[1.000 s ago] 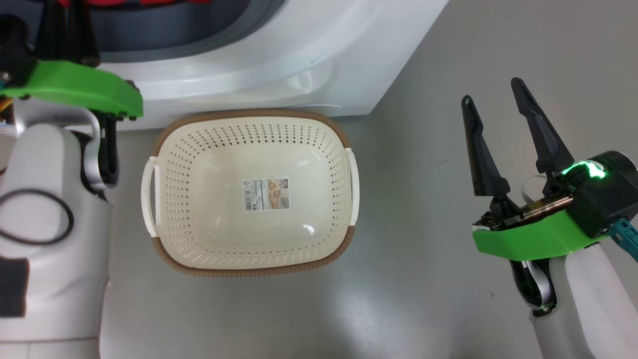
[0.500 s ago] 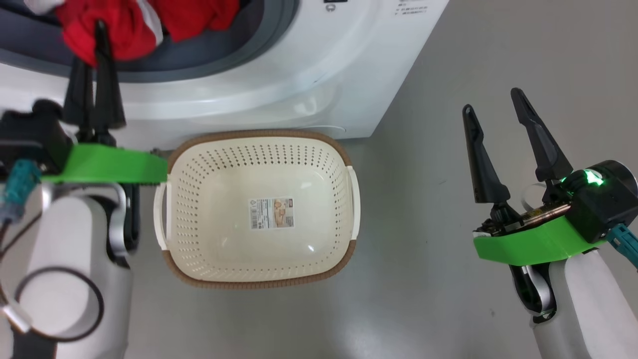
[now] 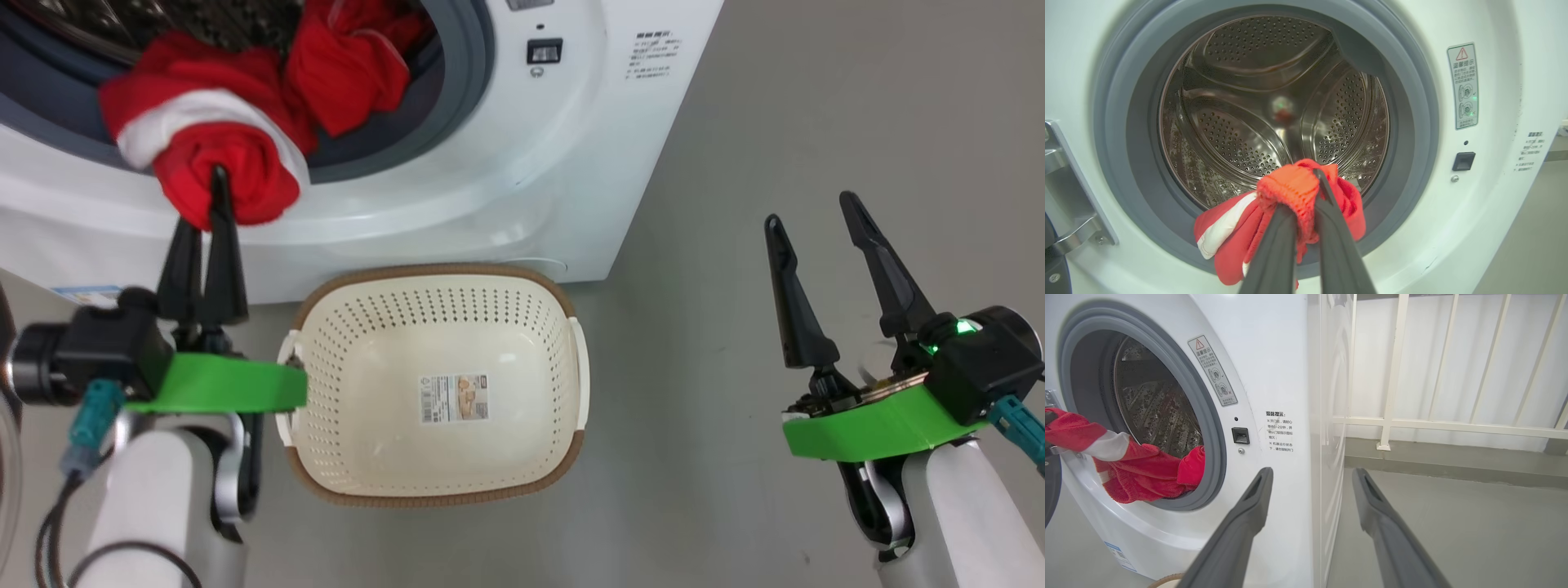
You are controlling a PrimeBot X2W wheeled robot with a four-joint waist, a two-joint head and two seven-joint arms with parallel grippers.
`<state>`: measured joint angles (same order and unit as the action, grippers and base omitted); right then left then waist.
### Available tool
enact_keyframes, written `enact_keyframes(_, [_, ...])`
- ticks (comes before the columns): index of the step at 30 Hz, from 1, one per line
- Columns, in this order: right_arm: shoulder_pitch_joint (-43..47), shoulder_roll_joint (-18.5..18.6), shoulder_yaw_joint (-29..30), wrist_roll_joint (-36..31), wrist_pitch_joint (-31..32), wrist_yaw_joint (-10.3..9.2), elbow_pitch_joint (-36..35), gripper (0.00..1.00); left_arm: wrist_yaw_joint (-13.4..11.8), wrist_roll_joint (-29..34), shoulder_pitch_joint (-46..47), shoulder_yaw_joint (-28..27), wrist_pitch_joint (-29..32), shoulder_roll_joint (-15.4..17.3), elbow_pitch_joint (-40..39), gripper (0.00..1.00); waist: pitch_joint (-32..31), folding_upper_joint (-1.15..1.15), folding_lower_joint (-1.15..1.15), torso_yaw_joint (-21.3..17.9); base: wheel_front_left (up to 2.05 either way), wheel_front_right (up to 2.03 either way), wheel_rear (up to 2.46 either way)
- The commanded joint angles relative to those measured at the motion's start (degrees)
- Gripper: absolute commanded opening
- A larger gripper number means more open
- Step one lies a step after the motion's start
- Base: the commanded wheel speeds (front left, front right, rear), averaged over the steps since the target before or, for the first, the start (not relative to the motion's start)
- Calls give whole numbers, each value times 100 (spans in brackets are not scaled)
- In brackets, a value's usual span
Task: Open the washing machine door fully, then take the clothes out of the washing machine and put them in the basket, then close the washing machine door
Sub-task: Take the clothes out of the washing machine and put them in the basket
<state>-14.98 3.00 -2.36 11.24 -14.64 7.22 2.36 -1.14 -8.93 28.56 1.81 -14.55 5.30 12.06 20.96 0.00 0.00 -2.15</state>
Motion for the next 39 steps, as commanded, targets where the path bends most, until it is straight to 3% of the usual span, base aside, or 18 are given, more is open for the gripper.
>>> enact_keyframes(1, [94, -13, -92, 119, -36, 26, -125, 100, -4, 75, -148, -136, -44, 101, -229, 0, -173, 0, 0, 23, 0, 0, 0])
enact_keyframes(14, [376, -13, -32, 129, -36, 26, -73, 100, -109, 49, -1043, 109, 89, -14, -841, 0, -700, 0, 0, 72, 0, 0, 0])
enact_keyframes(27, [478, -13, -31, 146, -36, 26, -111, 100, -251, 45, -1527, 358, 415, -68, -1776, 0, -810, 0, 0, 124, 0, 0, 0])
enact_keyframes(39, [488, -13, -111, 177, -36, 26, -104, 100, -200, -224, -1501, 499, 341, -124, -1268, 0, -686, 0, 0, 37, 0, 0, 0])
